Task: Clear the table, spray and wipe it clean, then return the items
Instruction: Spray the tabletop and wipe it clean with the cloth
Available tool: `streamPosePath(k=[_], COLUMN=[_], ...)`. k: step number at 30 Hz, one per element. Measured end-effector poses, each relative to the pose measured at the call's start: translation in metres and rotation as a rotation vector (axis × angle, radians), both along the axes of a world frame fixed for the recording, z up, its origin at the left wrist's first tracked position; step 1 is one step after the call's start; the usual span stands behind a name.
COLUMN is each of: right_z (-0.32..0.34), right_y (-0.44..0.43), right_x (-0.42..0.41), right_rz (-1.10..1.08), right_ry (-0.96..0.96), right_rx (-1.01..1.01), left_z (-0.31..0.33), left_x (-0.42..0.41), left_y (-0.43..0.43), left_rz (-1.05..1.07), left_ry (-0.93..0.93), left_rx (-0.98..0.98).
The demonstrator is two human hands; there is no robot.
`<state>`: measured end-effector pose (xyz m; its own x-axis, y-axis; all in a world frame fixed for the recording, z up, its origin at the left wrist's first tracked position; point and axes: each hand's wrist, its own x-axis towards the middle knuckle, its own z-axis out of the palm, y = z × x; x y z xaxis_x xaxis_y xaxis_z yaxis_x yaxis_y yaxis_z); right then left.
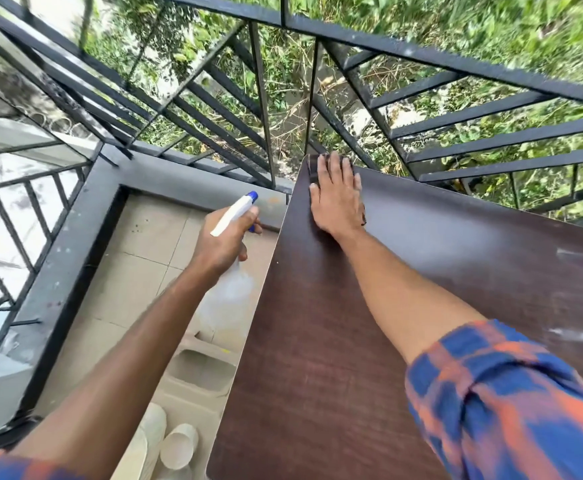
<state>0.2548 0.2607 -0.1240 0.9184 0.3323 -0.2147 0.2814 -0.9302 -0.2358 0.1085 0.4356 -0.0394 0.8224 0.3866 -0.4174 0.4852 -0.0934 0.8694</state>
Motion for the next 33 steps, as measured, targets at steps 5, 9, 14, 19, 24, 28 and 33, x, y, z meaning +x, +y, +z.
streamPosePath(k=[5, 9, 14, 19, 24, 28, 33], right_z=[0.002, -0.003, -0.007, -0.008, -0.002, 0.006, 0.004], right_y=[0.023, 0.016, 0.005, -0.026, -0.069, -0.038, 0.021], right_x=[-0.081, -0.176, -0.186, -0.12, -0.023, -0.026, -0.166], right_rz=[0.161, 0.262, 0.246, 0.206, -0.104, -0.072, 0.249], right_ry=[-0.007, -0.003, 0.031, 0.015, -0.014, -0.037, 0.024], right_rx=[0.042, 0.122, 0.177, 0.147, 0.058, 0.003, 0.055], left_z=[0.002, -0.002, -0.006, -0.006, -0.01, -0.014, -0.013], left_x=[-0.001, -0.004, -0.014, -0.033, -0.053, -0.067, -0.086], left_y=[0.0, -0.002, -0.009, -0.008, 0.002, 0.009, 0.01], left_rz=[0.027, 0.032, -0.017, -0.006, 0.044, 0.082, 0.083], left_ry=[-0.045, -0.02, -0.004, 0.013, 0.028, 0.033, 0.031], left_rx=[0.013, -0.006, -0.003, 0.014, -0.005, -0.016, -0.017])
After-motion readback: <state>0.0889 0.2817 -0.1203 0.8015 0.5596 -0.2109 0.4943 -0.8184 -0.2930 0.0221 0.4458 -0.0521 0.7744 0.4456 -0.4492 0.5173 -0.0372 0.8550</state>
